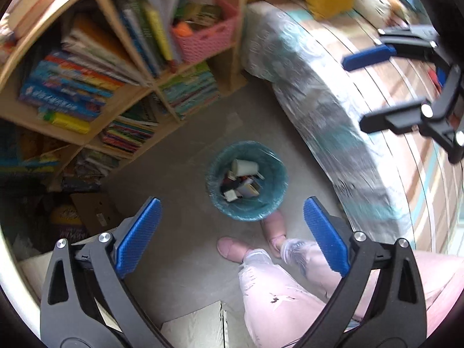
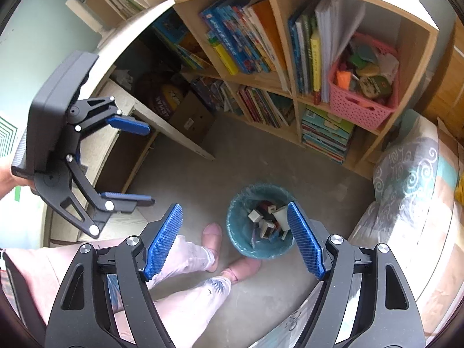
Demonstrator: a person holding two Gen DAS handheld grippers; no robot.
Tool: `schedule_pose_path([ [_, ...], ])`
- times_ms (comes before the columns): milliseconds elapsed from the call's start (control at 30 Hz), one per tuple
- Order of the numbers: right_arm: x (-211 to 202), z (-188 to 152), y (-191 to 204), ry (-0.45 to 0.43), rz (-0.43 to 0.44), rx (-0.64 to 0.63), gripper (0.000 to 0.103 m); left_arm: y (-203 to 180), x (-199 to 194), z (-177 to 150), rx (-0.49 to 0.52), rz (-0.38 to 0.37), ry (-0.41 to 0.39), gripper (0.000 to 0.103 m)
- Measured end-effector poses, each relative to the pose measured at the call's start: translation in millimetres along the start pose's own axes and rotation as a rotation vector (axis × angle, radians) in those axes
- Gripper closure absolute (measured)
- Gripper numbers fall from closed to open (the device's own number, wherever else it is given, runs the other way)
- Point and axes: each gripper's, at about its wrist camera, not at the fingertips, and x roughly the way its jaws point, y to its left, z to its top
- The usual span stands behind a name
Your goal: Collect trash
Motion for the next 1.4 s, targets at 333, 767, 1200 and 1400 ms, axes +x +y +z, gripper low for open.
schedule_pose_path([
  [333, -4, 46, 33, -0.014, 0.028, -0.103, 0.015, 44, -43, -20, -0.156, 0.061, -0.077, 0.007],
  [767, -16, 140, 115, -0.096, 0.139, -0.293, 0.014, 122, -123, -86, -0.464, 0.213, -0.195, 0.007],
  [1200, 14, 206, 255, -0.060, 0.249, -0.615, 0.013, 189, -182, -208, -0.925, 0.412, -0.261, 0.007],
  [1400, 33, 214, 318, -0.019, 0.311, -0.728, 0.013, 194, -203, -270, -1.117, 0.476, -0.285, 0.007],
])
